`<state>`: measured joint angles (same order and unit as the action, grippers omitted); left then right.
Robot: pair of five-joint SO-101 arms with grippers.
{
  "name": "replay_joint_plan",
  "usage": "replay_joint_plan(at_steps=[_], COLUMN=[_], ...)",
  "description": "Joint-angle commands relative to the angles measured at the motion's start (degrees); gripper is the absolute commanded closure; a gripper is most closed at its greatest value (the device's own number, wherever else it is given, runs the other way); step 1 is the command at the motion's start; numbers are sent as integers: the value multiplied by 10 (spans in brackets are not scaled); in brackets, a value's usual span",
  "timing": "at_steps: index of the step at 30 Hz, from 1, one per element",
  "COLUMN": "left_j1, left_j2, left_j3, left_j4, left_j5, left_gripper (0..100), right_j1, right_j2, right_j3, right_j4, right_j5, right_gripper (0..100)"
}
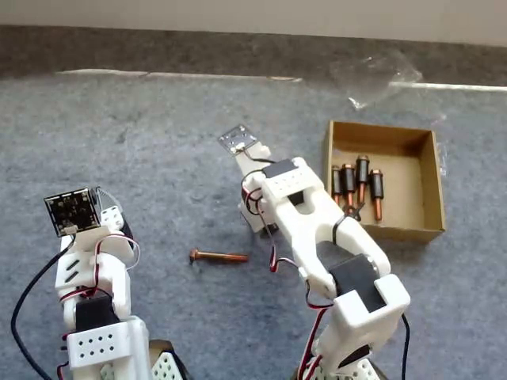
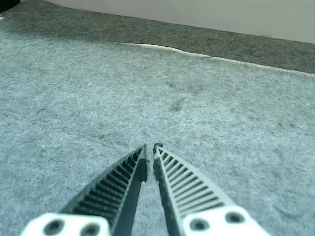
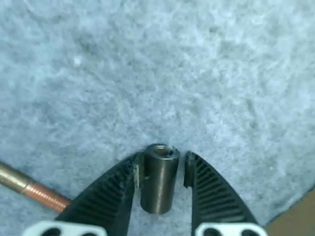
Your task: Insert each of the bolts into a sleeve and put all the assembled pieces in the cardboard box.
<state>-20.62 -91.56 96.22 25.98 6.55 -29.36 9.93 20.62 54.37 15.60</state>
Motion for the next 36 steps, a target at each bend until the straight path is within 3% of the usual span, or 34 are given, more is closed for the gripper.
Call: replay_joint_plan(at_steps=[1, 36], left_j1=[-2, -2], left_j2=[1, 1], left_j3=[15, 15], left_j4=[1, 1], left_j5=[-4, -4], left_gripper=[955, 955], right_j1=[0, -12], right_j2=[-5, 6], right_j3=[-31, 2], right_j4=[23, 17], right_j5=[8, 26], right_gripper=[883, 914])
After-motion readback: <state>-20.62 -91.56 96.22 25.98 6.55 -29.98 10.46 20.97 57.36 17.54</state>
